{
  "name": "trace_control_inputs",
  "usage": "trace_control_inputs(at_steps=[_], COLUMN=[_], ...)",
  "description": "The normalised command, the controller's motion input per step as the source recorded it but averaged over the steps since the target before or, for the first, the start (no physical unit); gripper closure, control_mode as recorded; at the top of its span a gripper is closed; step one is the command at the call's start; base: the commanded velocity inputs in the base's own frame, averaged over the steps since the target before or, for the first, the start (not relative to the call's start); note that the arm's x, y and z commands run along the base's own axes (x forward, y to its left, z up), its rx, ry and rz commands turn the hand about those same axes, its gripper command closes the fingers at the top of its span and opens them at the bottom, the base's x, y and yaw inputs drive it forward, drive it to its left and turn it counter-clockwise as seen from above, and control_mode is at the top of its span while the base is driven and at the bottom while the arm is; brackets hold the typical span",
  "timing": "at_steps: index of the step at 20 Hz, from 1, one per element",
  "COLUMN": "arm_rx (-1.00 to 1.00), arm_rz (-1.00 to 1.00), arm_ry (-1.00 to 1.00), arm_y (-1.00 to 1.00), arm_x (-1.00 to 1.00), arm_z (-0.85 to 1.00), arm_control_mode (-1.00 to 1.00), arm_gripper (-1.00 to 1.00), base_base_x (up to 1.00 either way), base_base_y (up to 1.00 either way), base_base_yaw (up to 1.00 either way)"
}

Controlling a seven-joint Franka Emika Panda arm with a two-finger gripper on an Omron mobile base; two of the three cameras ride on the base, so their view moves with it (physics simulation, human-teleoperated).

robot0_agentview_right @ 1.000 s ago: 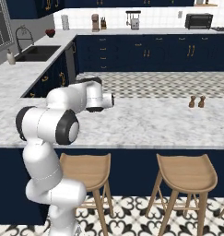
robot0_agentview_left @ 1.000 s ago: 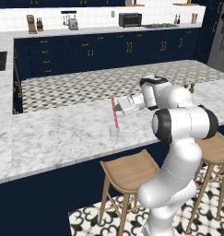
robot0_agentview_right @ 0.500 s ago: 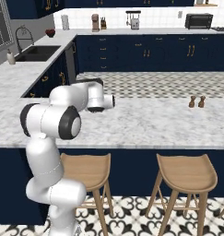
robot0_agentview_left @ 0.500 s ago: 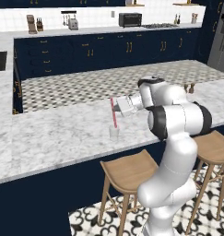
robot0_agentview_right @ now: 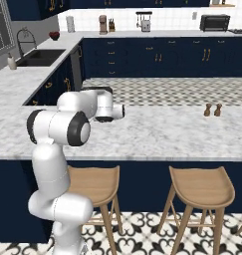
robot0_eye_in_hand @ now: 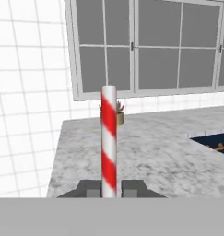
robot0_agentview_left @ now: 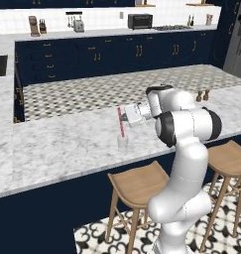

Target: Take a straw from the drawer in front and place it inside the glass cup on the dining counter.

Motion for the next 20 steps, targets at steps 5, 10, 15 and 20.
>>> trace_control_inputs(at_steps=[5,10,15,20], arm_rx=[0.00,0.00,0.00,0.00], arm_rz=[0.00,0.00,0.00,0.01], arm_ry=[-0.04,-0.03,-0.03,0.00], arm_y=[0.00,0.00,0.00,0.00], arm_x=[0.14,0.17,0.24,-0.21], arm_z=[-0.18,-0.16,-0.14,-0.08], arm_control_mode=[-1.00,-1.00,-1.00,-1.00], arm_gripper=[1.00,1.00,1.00,1.00], base_base_x=[0.00,0.00,0.00,0.00], base_base_y=[0.00,0.00,0.00,0.00], base_base_yaw=[0.00,0.00,0.00,0.00])
